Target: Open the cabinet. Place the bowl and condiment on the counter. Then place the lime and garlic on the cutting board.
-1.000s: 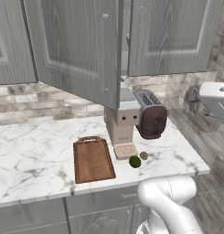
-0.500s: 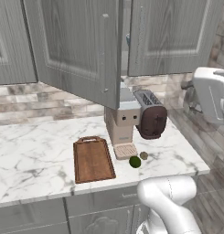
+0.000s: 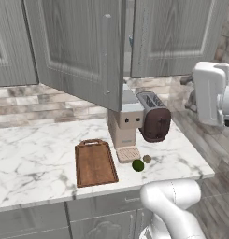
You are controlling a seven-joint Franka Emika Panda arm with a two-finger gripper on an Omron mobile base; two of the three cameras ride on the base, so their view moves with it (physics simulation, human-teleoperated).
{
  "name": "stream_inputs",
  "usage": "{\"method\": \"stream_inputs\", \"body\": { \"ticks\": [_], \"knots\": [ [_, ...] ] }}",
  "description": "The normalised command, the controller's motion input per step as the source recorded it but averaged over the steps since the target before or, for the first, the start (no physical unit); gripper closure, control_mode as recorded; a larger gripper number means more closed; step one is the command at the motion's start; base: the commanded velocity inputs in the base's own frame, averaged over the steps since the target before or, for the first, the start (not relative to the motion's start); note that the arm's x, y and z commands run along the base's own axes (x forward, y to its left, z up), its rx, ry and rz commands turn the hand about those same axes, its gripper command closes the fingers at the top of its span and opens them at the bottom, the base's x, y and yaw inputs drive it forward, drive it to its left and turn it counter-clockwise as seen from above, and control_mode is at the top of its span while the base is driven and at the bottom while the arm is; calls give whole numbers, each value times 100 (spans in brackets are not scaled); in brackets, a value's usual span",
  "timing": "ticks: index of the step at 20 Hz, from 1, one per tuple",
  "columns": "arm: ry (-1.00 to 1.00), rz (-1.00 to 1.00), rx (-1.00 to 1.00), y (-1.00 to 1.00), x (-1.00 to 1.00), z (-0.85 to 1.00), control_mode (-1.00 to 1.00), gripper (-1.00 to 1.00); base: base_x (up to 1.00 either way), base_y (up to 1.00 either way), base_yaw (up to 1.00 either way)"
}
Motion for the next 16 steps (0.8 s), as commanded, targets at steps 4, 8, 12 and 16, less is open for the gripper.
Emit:
{"method": "stream_inputs", "body": {
  "ticks": [4, 8, 12, 16],
  "knots": [
    [5, 0, 4, 20, 29, 0, -100, -100, 0, 0, 0],
    [6, 0, 2, 20, 33, 0, -100, -100, 0, 0, 0],
    [6, 0, 3, 4, 32, 0, -100, -100, 0, 0, 0],
    [4, 2, 4, 0, 31, 0, -100, -100, 0, 0, 0]
  ]
}}
